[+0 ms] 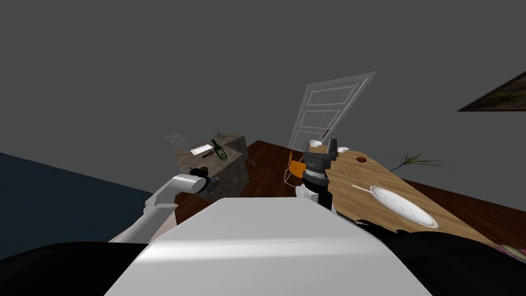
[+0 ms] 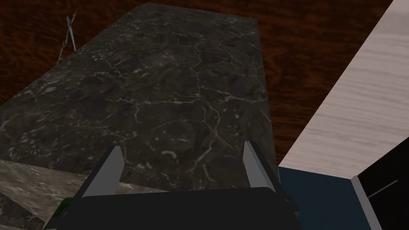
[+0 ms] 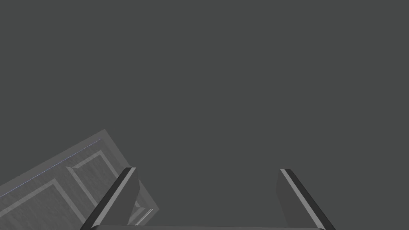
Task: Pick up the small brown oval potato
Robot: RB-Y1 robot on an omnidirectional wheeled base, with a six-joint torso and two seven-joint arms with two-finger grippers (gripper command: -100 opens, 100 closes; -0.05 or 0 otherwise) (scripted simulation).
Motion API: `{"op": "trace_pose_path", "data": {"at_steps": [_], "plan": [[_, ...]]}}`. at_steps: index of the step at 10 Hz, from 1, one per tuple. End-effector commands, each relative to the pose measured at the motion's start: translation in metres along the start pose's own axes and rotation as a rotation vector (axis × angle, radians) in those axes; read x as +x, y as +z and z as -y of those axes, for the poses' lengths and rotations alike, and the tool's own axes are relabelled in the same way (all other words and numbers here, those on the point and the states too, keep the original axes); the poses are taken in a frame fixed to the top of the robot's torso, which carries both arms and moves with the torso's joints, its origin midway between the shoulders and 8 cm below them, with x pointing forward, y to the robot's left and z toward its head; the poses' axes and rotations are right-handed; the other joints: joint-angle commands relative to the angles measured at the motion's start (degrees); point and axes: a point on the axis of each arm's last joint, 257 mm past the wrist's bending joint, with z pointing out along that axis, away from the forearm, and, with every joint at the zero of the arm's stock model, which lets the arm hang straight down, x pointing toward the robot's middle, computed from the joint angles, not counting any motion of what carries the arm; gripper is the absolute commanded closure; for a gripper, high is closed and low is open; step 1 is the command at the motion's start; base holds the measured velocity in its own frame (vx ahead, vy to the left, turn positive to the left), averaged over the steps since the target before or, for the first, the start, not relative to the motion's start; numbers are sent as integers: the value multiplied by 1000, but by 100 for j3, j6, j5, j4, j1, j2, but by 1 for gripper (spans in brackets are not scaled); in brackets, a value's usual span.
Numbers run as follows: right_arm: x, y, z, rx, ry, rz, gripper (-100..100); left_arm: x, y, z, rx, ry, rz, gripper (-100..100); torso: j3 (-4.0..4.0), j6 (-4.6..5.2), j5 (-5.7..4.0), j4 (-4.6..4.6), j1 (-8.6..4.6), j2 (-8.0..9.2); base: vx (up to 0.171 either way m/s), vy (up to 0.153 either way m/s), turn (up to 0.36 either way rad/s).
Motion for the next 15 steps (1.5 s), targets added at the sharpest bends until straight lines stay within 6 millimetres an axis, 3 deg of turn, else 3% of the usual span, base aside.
{"op": "trace_pose_path", "data": {"at_steps": [1, 5, 9, 10, 11, 12, 15], "plan": [[0, 0, 0, 0, 0, 0, 0, -6, -2, -13, -49, 33, -1, -100, 0, 0, 0, 0, 0, 0, 169, 263, -92], [0, 0, 0, 0, 0, 0, 0, -19, -4, -21, -88, 57, 14, -100, 10, -1, 1, 4, 2, 17, 136, 211, -56], [0, 0, 0, 0, 0, 0, 0, -47, -11, -25, -110, 65, 69, -100, 21, -3, 1, 8, -8, 38, 109, 219, -23], [0, 0, 0, 0, 0, 0, 0, -44, -10, -25, -109, 65, 58, -100, 19, -3, 0, 7, -4, 33, 58, 113, -14], [0, 0, 0, 0, 0, 0, 0, -45, -10, -25, -109, 65, 61, 0, 26, -3, -5, 9, -43, 49, 10, 21, -3], [0, 0, 0, 0, 0, 0, 0, -46, -1, -27, -109, 58, 63, -100, 37, -3, -14, 13, -77, 66, -3, 11, -63], [0, 0, 0, 0, 1, 0, 0, -47, 4, -28, -112, 53, 64, -100, 48, -3, -19, 18, -96, 85, -16, 3, -29]]}}
